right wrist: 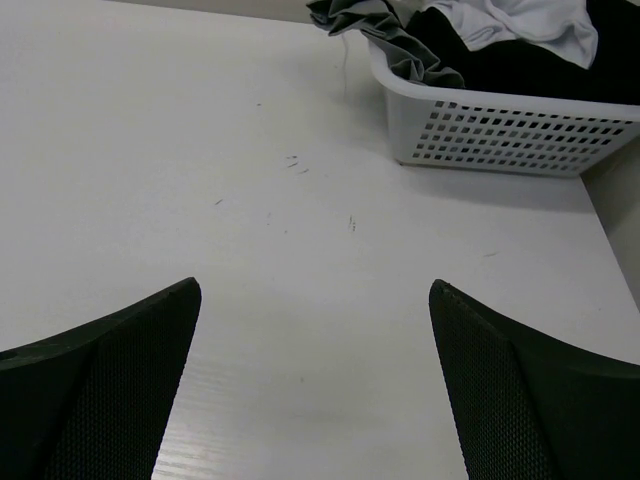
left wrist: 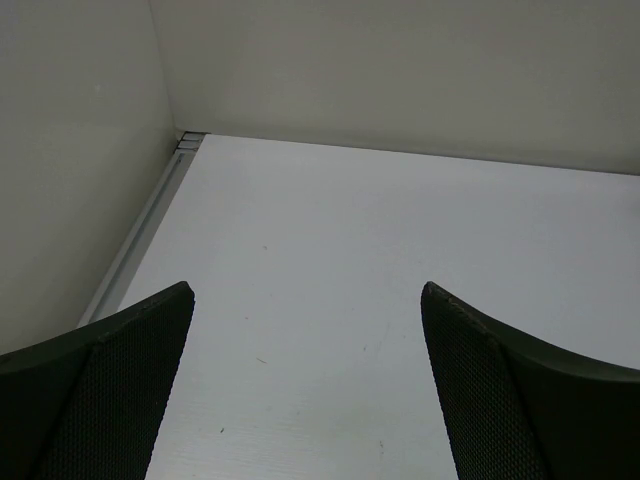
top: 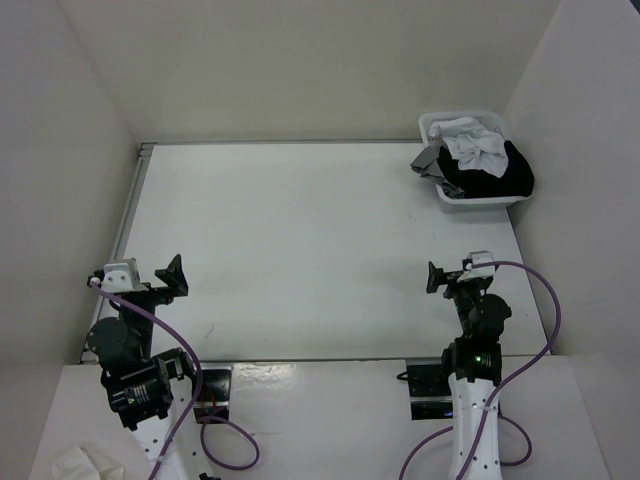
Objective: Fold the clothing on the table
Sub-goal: Grab the skirt from the pile
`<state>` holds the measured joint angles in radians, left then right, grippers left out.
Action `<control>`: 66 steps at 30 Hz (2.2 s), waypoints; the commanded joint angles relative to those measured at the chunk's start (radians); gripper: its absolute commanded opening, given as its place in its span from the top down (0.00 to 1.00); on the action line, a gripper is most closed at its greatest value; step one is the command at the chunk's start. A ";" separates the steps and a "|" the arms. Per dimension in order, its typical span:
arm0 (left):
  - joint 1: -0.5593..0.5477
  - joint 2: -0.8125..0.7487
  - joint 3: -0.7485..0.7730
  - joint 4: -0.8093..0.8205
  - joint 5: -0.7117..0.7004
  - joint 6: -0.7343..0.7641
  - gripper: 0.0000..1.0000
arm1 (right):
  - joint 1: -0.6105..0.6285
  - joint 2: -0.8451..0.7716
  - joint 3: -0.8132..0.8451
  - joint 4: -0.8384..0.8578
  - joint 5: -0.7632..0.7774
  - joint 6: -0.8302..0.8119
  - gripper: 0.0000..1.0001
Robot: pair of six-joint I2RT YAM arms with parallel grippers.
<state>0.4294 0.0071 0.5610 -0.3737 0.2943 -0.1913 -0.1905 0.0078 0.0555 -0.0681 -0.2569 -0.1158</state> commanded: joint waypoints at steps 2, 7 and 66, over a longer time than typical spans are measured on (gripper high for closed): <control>-0.003 -0.075 -0.003 0.052 0.019 -0.020 0.00 | -0.004 -0.081 -0.052 0.011 0.038 0.021 0.01; -0.003 -0.075 -0.003 0.052 0.019 -0.020 0.00 | -0.004 -0.081 -0.052 0.011 0.038 0.021 0.01; -0.003 0.824 0.726 -0.275 -0.001 0.194 0.00 | 0.010 0.970 1.285 -0.415 0.380 0.283 0.01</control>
<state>0.4267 0.7666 1.1923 -0.5117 0.3096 -0.0719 -0.1772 0.8402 1.1973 -0.2203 0.1432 0.1421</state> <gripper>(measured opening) 1.000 0.987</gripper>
